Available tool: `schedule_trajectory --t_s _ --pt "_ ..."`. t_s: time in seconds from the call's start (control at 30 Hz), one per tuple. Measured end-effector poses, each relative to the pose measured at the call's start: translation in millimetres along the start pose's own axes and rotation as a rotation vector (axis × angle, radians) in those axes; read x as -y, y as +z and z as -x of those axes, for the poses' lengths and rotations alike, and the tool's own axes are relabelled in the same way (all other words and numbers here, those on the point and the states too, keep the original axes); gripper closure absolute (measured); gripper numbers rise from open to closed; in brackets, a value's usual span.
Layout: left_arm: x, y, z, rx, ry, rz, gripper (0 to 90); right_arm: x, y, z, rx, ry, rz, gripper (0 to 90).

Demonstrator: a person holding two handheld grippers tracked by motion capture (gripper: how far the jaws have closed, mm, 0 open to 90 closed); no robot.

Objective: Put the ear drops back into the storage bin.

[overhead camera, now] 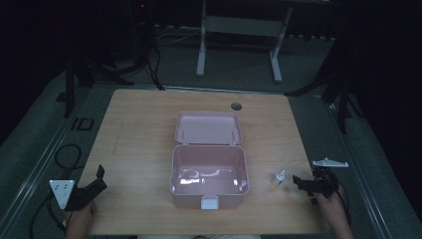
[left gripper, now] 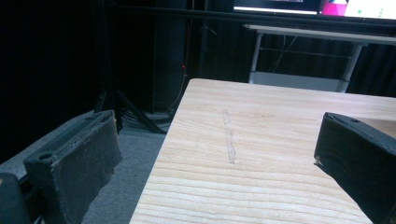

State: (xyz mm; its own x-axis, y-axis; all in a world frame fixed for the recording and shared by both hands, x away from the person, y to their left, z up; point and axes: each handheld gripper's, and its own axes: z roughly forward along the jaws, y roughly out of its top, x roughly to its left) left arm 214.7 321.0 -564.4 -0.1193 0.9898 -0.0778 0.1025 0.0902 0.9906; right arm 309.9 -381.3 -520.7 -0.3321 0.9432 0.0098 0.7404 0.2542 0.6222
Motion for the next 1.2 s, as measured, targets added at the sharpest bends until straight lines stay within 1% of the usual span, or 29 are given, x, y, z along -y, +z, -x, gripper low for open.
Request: schedule_trajectory --t_s 0.1,0.13,0.17,0.2,0.23,0.3,0.33,0.4,0.47,0.53,0.63,0.67,0.7,0.73,0.77,0.83,0.87,0.93,1.0,1.07,1.13,1.2 --pt "0.1 0.0 0.4 -0.001 0.003 0.001 0.4 -0.6 0.3 -1.9 -0.017 -0.036 -0.081 13.8" --pt "0.1 0.0 0.4 -0.001 0.003 0.001 0.4 -0.6 0.3 -1.9 -0.017 -0.036 -0.081 13.8" --pt "0.2 0.0 0.7 0.001 0.006 0.0 0.4 -0.4 0.8 -3.4 -0.029 -0.052 -0.108 13.8" --pt "0.3 0.0 1.0 0.002 0.009 0.0 0.4 -0.2 1.9 -4.5 -0.048 -0.061 -0.154 13.8" --pt "0.3 0.0 1.0 0.003 0.009 -0.001 0.5 -0.2 1.9 -6.8 -0.06 -0.07 -0.186 13.8" --pt "0.3 0.2 1.1 0.005 0.009 -0.003 0.4 -1.0 1.0 -10.9 -0.073 -0.095 -0.225 13.8" --pt "0.4 0.2 1.1 0.005 0.009 -0.002 0.4 -2.2 -0.3 -13.5 -0.073 -0.112 -0.252 13.8" --pt "0.4 0.1 0.9 0.005 0.007 -0.003 0.4 -4.9 -2.7 -16.2 -0.078 -0.142 -0.283 13.7" --pt "0.4 0.2 0.9 0.008 0.006 -0.004 0.4 -8.8 -6.0 -19.2 -0.073 -0.163 -0.321 13.8" --pt "0.4 0.1 1.0 0.01 0.006 -0.004 0.4 -12.3 -8.4 -20.9 -0.079 -0.185 -0.364 13.8" --pt "0.4 0.1 0.8 0.008 0.005 -0.004 0.4 -16.0 -10.6 -23.6 -0.11 -0.199 -0.446 13.8" --pt "0.3 0.0 0.4 0.006 0.001 -0.004 0.4 -16.8 -11.5 -26.0 -0.109 -0.211 -0.482 13.8" --pt "0.3 0.0 -0.3 0.004 -0.006 -0.003 0.4 -17.1 -11.7 -27.1 -0.112 -0.218 -0.503 13.8" --pt "0.2 0.1 -1.0 0.004 -0.012 -0.003 0.4 -17.8 -11.8 -28.4 -0.127 -0.217 -0.534 13.8" --pt "0.1 0.0 -1.3 0.003 -0.014 -0.003 0.4 -18.2 -11.7 -29.8 -0.143 -0.228 -0.563 14.2" --pt "0.2 -0.1 -0.8 0.005 -0.01 -0.003 0.4 -18.3 -11.4 -34.1 -0.165 -0.27 -0.614 14.3" --pt "0.4 -0.1 0.0 0.006 -0.003 -0.003 0.4 -18.9 -11.2 -36.3 -0.167 -0.283 -0.628 14.3" --pt "0.5 0.0 0.9 0.009 0.005 -0.003 0.4 -21.2 -11.1 -40.2 -0.164 -0.319 -0.635 12.6" --pt "0.6 0.1 1.1 0.01 0.007 -0.005 0.4 -23.7 -10.8 -42.1 -0.167 -0.328 -0.629 12.8" --pt "0.5 0.2 0.9 0.01 0.004 -0.005 0.4 -26.7 -9.5 -44.4 -0.147 -0.357 -0.632 12.8" --pt "0.4 0.1 0.6 0.012 0.003 -0.006 0.4 -29.3 -7.5 -45.2 -0.146 -0.365 -0.635 12.8" --pt "0.5 0.2 0.7 0.012 0.004 -0.005 0.4 -32.1 -5.0 -46.2 -0.155 -0.366 -0.65 13.0"
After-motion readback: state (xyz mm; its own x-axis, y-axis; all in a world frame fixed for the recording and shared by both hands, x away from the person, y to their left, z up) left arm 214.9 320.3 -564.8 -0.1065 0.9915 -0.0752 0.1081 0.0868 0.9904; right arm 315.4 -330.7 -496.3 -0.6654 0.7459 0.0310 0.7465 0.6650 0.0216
